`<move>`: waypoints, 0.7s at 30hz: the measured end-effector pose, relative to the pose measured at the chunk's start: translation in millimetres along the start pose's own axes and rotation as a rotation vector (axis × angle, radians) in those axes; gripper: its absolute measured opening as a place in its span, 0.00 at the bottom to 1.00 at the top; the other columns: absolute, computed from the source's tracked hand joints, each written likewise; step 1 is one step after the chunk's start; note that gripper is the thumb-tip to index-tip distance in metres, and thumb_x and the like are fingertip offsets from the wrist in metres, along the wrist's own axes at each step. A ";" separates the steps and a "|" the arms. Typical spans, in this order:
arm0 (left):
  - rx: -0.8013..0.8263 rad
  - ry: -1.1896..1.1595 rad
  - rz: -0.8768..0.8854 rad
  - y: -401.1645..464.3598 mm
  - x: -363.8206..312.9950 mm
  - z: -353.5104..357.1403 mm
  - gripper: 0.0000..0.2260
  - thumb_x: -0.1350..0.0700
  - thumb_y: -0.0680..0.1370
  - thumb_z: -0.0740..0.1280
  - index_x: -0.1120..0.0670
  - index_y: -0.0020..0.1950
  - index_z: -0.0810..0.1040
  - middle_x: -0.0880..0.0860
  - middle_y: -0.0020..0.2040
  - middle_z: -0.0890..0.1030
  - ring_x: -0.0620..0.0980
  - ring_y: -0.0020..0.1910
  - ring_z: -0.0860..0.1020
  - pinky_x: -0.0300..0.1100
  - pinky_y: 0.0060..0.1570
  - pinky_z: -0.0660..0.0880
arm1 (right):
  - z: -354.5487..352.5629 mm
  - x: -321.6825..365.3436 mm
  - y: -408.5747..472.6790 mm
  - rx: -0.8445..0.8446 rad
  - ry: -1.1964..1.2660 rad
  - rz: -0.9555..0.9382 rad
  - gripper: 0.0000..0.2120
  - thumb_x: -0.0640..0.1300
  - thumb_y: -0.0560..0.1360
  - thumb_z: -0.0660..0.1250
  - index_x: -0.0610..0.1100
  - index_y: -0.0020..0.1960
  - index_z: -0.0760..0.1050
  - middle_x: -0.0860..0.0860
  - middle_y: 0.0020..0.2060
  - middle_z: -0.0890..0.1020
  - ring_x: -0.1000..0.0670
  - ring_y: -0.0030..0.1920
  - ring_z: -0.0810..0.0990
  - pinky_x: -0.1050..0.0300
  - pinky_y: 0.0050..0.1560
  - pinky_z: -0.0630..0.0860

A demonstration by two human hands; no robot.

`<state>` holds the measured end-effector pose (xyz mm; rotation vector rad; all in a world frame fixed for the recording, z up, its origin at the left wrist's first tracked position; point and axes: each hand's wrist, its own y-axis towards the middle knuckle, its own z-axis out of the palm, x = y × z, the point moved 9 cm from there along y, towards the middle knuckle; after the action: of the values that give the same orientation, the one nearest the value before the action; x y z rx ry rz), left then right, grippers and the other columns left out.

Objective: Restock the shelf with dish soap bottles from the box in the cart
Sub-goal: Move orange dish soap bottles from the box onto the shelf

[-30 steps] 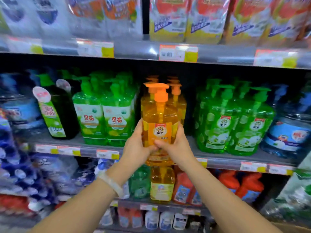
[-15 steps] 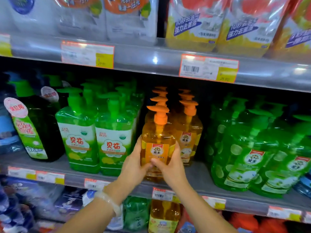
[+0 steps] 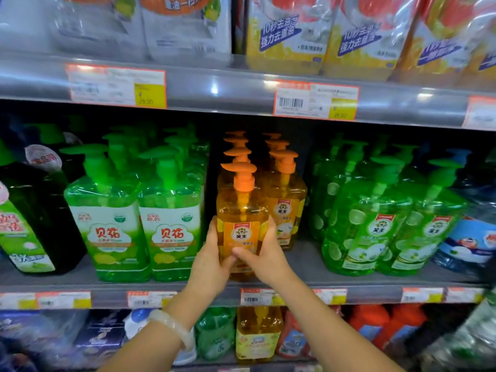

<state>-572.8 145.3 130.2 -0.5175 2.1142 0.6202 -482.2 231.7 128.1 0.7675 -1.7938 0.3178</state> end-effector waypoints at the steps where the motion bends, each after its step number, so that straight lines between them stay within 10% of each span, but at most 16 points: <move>1: -0.003 0.006 0.000 -0.8 -0.8 -0.1 0.39 0.63 0.74 0.68 0.52 0.77 0.47 0.55 0.66 0.74 0.54 0.62 0.76 0.43 0.59 0.71 | 0.1 -0.3 -0.6 0.000 0.005 0.006 0.46 0.40 0.70 0.73 0.46 0.75 0.45 0.49 0.67 0.71 0.52 0.66 0.72 0.50 0.69 0.69; 12: 0.067 0.092 -0.124 -29.6 1.9 5.6 0.33 0.62 0.75 0.67 0.57 0.75 0.52 0.57 0.68 0.70 0.54 0.65 0.72 0.47 0.63 0.70 | -1.1 -8.1 -20.0 -0.040 -0.038 0.105 0.37 0.42 0.71 0.73 0.45 0.72 0.55 0.50 0.64 0.73 0.49 0.66 0.72 0.52 0.68 0.69; 21: 0.191 0.370 0.015 -94.0 0.7 45.0 0.24 0.59 0.76 0.64 0.54 0.71 0.64 0.55 0.68 0.69 0.54 0.66 0.69 0.42 0.63 0.65 | 10.6 -26.8 -99.6 0.105 -0.728 0.021 0.30 0.41 0.75 0.64 0.41 0.74 0.57 0.44 0.74 0.58 0.45 0.74 0.58 0.55 0.72 0.55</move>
<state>-492.7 97.6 83.5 -0.5411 2.4961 0.3426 -421.5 159.9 84.3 1.0226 -2.4802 0.1507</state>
